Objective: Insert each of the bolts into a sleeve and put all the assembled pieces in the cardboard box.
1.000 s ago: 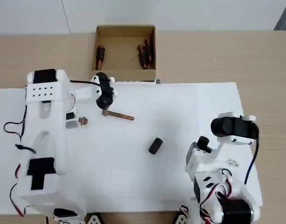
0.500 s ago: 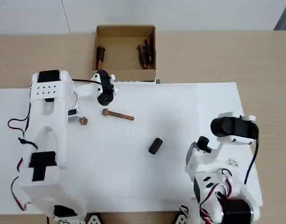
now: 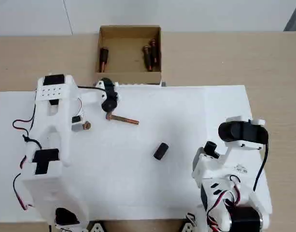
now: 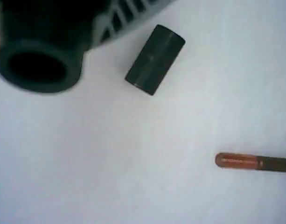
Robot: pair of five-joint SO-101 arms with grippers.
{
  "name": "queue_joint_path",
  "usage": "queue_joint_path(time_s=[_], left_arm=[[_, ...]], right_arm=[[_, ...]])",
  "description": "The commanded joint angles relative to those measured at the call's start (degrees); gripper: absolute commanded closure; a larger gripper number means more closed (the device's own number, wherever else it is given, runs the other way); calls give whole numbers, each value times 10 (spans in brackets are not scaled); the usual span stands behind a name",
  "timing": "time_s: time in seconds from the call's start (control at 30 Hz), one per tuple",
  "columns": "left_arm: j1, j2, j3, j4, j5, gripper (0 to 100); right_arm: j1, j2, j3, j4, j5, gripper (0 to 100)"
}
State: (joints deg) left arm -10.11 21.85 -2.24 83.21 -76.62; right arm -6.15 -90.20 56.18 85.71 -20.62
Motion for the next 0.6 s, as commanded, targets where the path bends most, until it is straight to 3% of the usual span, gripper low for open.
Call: queue_joint_path(time_s=[0.0,0.57], left_arm=[[-3,9,-23,-12,-94,874],[4,27,-21,-30,-92,995]], right_arm=[[5,3,-3,-7,5,995],[5,0,-3,-7,5,995]])
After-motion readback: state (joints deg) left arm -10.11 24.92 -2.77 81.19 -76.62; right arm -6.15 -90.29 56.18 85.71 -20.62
